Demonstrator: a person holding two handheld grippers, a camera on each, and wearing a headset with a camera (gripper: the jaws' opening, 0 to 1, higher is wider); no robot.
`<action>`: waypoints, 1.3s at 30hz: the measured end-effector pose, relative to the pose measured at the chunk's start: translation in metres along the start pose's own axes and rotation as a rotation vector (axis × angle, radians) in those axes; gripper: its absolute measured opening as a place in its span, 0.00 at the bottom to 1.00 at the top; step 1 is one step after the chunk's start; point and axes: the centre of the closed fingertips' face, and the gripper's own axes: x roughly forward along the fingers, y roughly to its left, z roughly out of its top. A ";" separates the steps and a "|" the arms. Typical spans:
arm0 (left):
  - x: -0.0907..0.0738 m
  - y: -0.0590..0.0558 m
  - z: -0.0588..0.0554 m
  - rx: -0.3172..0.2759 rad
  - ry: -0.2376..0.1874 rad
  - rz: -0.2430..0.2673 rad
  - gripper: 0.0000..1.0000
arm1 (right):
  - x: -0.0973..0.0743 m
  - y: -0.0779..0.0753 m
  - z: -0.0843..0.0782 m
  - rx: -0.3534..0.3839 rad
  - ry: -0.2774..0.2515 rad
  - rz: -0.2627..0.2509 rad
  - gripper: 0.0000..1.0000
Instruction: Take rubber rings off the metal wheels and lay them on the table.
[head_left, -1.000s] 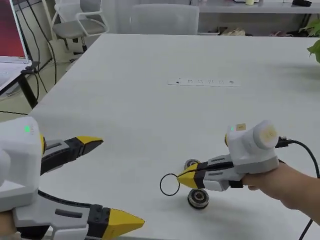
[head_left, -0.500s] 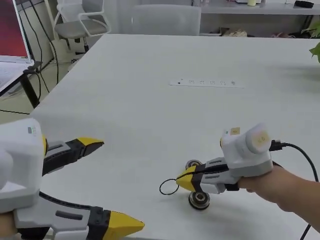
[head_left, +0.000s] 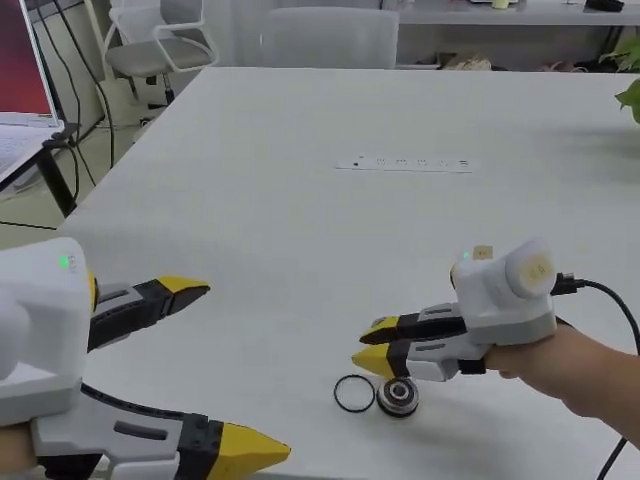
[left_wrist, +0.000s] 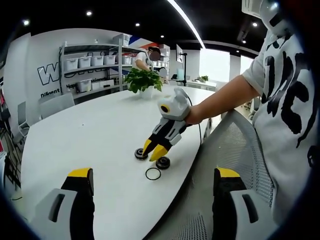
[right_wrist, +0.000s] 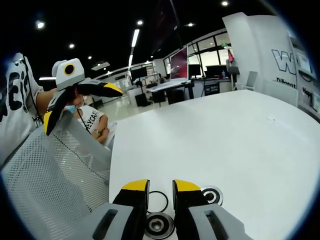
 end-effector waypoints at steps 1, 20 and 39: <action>0.001 0.000 0.000 0.002 0.001 -0.002 0.99 | -0.002 -0.001 0.001 0.004 -0.005 -0.001 0.16; 0.027 0.000 0.013 0.045 0.013 -0.056 0.97 | -0.033 -0.008 -0.002 0.020 -0.047 -0.037 0.20; 0.068 0.002 0.017 0.083 0.042 -0.129 0.88 | -0.050 -0.009 -0.027 0.028 -0.025 -0.052 0.24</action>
